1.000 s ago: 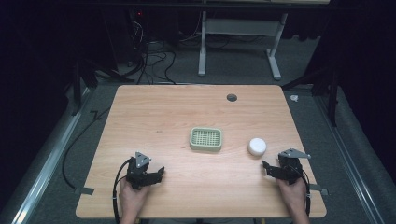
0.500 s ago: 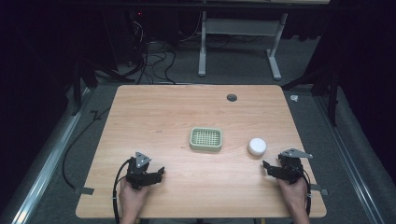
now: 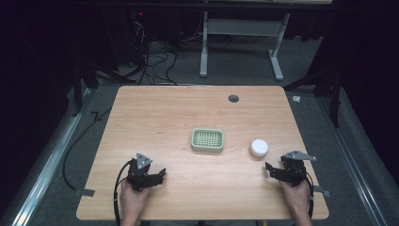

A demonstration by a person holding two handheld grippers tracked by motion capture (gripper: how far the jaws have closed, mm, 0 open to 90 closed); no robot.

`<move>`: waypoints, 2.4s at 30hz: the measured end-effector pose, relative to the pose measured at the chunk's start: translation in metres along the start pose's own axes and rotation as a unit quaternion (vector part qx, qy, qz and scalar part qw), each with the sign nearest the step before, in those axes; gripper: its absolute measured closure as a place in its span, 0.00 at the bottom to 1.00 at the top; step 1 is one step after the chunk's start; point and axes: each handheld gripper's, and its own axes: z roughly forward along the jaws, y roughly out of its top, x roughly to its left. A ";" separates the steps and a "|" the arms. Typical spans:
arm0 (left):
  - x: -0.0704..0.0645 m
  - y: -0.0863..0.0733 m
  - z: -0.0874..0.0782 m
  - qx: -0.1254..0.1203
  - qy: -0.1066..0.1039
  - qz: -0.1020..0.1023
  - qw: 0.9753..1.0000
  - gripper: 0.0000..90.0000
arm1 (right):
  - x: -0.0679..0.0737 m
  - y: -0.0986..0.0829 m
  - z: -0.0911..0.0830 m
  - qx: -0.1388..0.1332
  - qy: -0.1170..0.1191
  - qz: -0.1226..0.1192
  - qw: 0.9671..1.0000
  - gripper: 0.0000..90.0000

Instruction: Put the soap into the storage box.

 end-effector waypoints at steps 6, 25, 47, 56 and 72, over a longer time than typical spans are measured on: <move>0.000 0.000 0.000 0.000 0.000 0.000 1.000 0.22 | 0.001 -0.002 -0.002 -0.001 0.000 -0.002 1.000 0.30; 0.000 0.000 0.000 0.001 0.000 0.000 1.000 0.22 | 0.012 -0.002 -0.011 -0.015 0.008 -0.003 1.000 0.29; 0.000 0.000 0.000 0.000 0.000 0.000 1.000 0.22 | 0.022 0.026 -0.004 -0.024 0.024 -0.003 0.999 0.26; 0.000 0.000 0.000 0.001 0.000 0.000 1.000 0.22 | 0.023 0.040 0.005 -0.021 0.017 0.008 1.000 0.21; 0.000 0.000 0.000 0.001 0.000 0.000 1.000 0.22 | 0.025 0.062 0.025 -0.009 0.008 0.005 1.000 0.17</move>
